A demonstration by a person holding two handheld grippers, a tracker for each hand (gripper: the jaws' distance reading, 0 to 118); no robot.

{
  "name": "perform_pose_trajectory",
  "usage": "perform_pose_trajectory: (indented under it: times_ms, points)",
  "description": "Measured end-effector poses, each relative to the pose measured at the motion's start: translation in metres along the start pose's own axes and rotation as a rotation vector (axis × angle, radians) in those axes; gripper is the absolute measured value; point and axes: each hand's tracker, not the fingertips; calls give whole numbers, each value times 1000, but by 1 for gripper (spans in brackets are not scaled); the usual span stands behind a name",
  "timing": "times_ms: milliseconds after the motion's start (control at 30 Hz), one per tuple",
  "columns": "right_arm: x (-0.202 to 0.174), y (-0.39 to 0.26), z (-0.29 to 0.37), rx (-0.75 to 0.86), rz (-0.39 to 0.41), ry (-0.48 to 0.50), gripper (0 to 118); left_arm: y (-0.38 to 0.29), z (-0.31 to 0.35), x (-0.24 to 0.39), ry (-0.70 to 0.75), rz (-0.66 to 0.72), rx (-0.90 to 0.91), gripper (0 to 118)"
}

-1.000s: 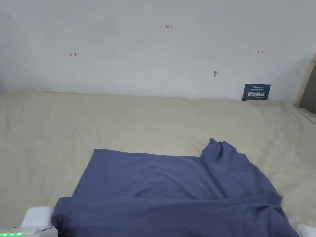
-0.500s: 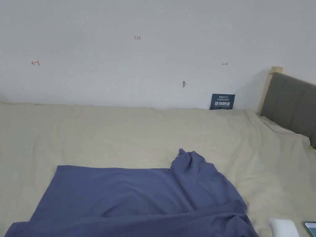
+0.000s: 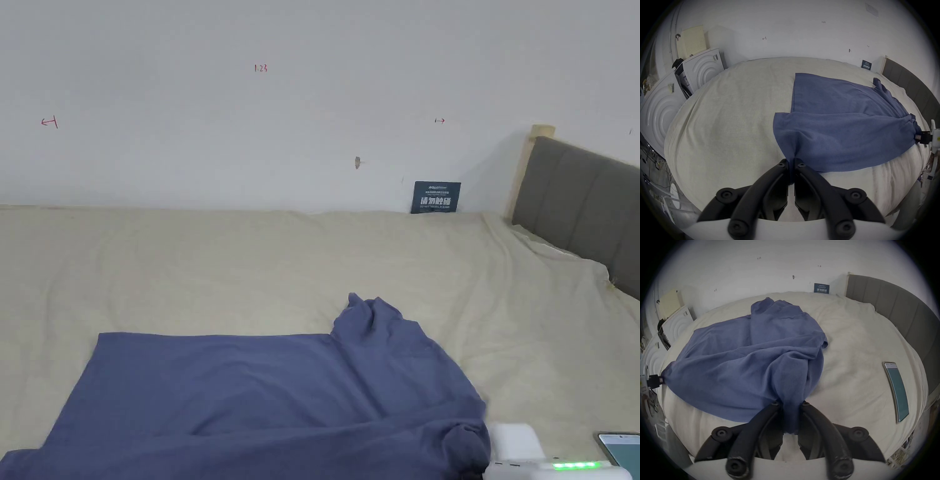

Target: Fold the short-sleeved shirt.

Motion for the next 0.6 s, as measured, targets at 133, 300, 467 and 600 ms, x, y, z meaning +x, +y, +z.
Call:
perform_pose_trajectory:
  times_ms: [133,300,467,600]
  points:
    - [10,4,17,17,-37,43,11,1,10,-2,-6,7,16,5]
    - [12,-4,55,77,4,31,11,-8,44,-3,-68,68,109,5]
    - [31,-25,84,75,-45,68,11,-23,61,-3,-32,9,89,5]
    - [46,-58,88,28,-98,77,11,-56,71,2,-47,35,45,5]
